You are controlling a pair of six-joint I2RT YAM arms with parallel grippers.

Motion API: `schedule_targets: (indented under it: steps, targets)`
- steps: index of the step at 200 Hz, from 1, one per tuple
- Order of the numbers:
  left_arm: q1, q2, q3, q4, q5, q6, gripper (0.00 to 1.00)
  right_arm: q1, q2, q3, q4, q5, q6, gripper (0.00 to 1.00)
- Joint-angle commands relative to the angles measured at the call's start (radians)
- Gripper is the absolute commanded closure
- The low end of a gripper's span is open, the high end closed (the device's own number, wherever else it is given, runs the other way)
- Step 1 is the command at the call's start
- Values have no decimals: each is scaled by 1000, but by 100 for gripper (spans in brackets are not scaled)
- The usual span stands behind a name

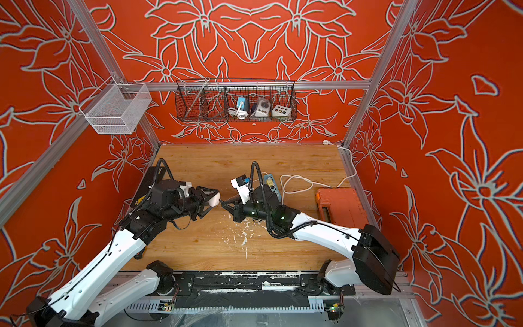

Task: Charge the bluetooth headset
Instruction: Insert the charging cable into the bluetooth headset.

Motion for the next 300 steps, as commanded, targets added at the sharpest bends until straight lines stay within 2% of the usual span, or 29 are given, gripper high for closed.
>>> schedule_targets:
  steps: [1, 300]
  targets:
    - [-3, -14, -3, 38, 15, -12, 53, 7, -5, -10, 10, 29, 10, 100]
    - [0, -3, -9, 37, 18, -3, 53, 8, -24, -26, 37, -1, 7, 100]
